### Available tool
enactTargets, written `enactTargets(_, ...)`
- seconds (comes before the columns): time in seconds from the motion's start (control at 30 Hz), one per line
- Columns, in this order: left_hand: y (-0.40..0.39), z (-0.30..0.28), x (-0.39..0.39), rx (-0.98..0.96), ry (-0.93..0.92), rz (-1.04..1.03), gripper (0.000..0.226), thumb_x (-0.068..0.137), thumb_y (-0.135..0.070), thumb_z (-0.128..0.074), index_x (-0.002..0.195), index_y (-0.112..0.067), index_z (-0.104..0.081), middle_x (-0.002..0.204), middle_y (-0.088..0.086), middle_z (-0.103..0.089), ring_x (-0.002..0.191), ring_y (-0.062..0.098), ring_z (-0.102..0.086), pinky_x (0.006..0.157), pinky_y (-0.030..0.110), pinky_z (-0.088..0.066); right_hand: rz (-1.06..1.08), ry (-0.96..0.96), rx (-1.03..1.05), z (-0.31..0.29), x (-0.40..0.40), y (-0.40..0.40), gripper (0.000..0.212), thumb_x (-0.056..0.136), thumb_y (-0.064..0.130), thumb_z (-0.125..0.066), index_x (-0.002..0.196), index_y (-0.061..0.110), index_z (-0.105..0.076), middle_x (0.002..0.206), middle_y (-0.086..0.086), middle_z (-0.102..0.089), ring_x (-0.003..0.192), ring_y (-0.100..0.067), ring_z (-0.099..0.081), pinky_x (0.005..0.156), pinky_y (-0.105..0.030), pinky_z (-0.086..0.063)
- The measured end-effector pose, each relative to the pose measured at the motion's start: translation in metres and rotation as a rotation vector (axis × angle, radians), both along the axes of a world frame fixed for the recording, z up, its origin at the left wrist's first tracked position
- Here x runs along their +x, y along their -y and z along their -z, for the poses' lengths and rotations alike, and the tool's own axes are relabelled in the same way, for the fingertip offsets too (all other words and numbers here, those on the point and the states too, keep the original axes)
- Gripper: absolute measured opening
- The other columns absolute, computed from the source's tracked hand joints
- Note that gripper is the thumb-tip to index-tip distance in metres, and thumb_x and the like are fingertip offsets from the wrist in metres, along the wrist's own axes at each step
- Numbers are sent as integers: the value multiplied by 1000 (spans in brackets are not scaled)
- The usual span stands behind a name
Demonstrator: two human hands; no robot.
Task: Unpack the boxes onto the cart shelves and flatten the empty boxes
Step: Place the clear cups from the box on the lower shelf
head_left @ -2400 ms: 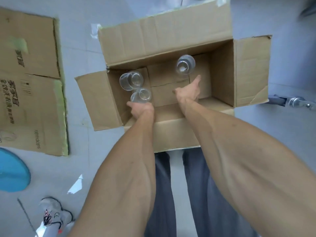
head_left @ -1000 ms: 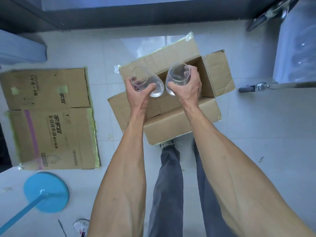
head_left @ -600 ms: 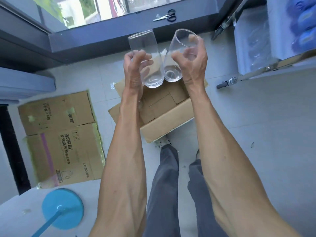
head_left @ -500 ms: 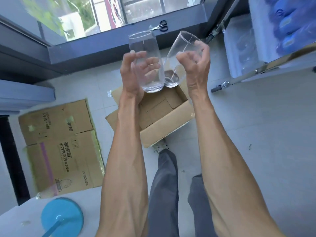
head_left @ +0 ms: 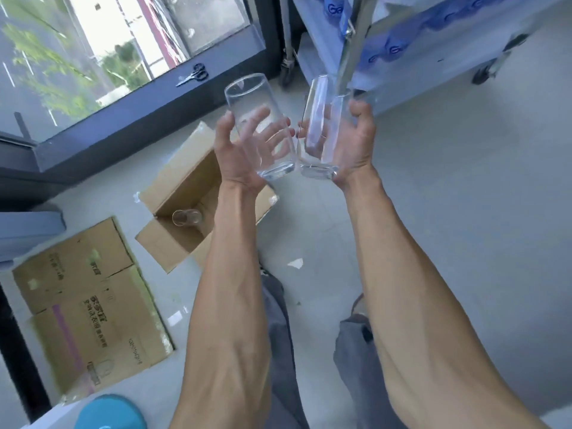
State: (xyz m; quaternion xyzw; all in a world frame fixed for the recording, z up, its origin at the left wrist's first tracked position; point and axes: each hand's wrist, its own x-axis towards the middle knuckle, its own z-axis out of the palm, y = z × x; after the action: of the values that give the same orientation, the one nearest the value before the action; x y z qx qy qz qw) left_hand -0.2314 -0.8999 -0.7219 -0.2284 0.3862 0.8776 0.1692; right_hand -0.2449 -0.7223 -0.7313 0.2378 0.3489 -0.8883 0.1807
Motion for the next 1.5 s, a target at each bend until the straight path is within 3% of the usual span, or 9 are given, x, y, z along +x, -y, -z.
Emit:
enactTargets(0.17,-102,23,16,-193,190,33,67,69,-52,-68,119,-8,-57,110,17,-68,100,32,-63,90,42,-48,55,146,208,7,17,-99,46,76,44,-57,105,8,-61,88,-13,-62,84,-30,-56,77,-39,-42)
enactTargets(0.37,-221,78,10,-642,244,94,57,68,-49,-83,105,-13,-60,93,7,-62,81,20,-61,65,31,-46,80,270,809,51,35,-206,38,61,51,-75,65,18,-57,61,3,-56,61,-19,-54,61,-29,-42)
enactTargets(0.53,-309,124,-11,-981,125,116,69,62,-47,-88,113,-16,-53,104,2,-63,95,18,-64,91,35,-52,-26,196,1173,95,21,-284,48,63,54,-79,92,23,-57,90,9,-60,90,-16,-59,75,-27,-44)
enactTargets(0.63,-353,148,-34,-1078,116,152,73,60,-53,-83,117,-18,-53,110,0,-63,103,20,-63,93,38,-51,-50,190,1224,126,-3,-317,63,68,45,-82,116,18,-51,115,1,-58,107,-18,-55,90,-33,-47)
enactTargets(0.93,-423,264,-116,-1106,143,53,67,73,-39,-84,122,-9,-49,119,10,-61,111,28,-61,94,34,-50,-114,92,1288,239,-94,-366,73,76,42,-81,133,19,-43,132,-3,-55,123,-22,-51,100,-33,-41)
enactTargets(1.13,-432,326,-160,-1166,9,-44,73,70,-45,-84,126,-19,-46,122,8,-65,117,22,-60,96,31,-49,-34,-66,1319,310,-149,-357,72,77,43,-80,133,13,-45,127,-5,-59,117,-23,-56,99,-34,-46)
enactTargets(1.27,-440,361,-167,-1208,-39,-117,70,71,-44,-83,125,-17,-48,109,-3,-63,105,18,-61,88,27,-47,32,-159,1361,340,-163,-361,73,78,41,-79,133,5,-46,125,-9,-59,115,-27,-57,98,-42,-45)
enactTargets(1.4,-442,396,-172,-1261,-61,-212,64,68,-49,-82,114,-18,-50,90,-13,-56,84,10,-55,75,19,-40,47,-316,1396,372,-179,-370,78,79,41,-79,138,3,-45,132,-12,-56,122,-28,-52,102,-29,-38)
enactTargets(1.5,-447,410,-181,-1269,-127,-273,62,68,-50,-82,113,-19,-51,91,-18,-58,88,10,-60,74,8,-39,56,-406,1408,390,-192,-375,77,82,42,-77,140,4,-43,136,-12,-54,124,-28,-52,99,-17,-33)
